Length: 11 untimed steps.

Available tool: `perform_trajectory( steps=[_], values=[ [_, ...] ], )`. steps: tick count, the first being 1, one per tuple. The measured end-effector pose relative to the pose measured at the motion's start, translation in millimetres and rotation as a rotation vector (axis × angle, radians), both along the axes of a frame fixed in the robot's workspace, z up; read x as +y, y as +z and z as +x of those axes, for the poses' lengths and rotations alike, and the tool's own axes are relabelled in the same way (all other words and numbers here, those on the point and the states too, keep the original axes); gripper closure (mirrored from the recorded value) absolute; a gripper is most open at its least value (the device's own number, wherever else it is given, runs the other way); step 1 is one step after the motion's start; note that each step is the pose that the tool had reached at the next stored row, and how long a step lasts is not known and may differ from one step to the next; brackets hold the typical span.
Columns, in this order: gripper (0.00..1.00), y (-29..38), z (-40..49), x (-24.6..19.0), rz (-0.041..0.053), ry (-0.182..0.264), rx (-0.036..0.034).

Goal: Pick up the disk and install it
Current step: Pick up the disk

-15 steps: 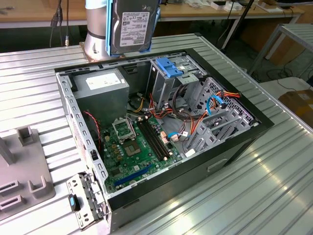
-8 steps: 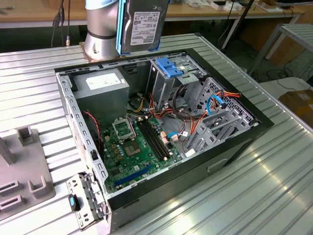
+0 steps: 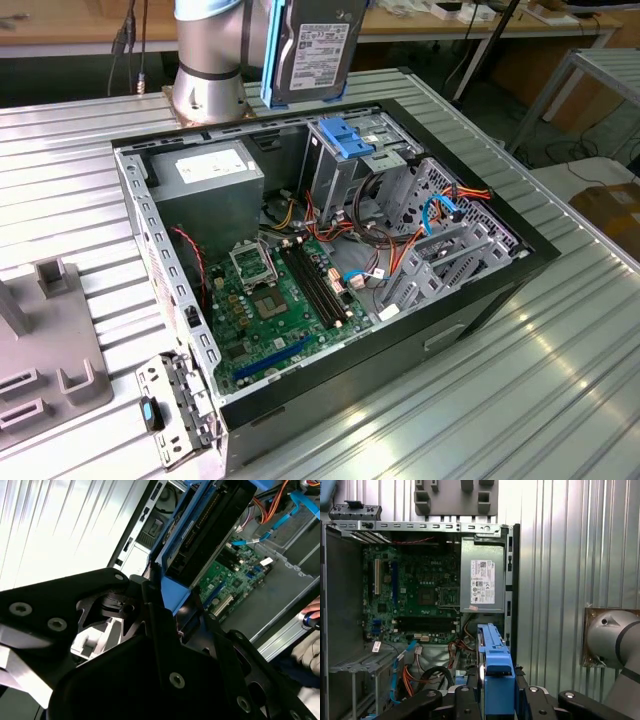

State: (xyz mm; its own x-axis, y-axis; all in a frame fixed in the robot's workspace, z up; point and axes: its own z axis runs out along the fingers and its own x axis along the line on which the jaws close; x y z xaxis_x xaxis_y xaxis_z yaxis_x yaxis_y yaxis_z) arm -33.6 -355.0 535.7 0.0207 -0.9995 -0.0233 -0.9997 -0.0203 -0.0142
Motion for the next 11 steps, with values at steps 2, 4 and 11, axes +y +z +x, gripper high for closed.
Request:
perform_trajectory(
  steps=[2, 4, 11],
  values=[
    [0.63, 0.0, 8.4, 0.0, 0.0001, 0.0, 0.0],
    [0.63, 0.0, 15.0, 0.3, 0.0, 0.0, 0.0],
    [0.63, 0.0, 15.2, -7.5, 0.0001, 0.0, 0.0]
  ],
)
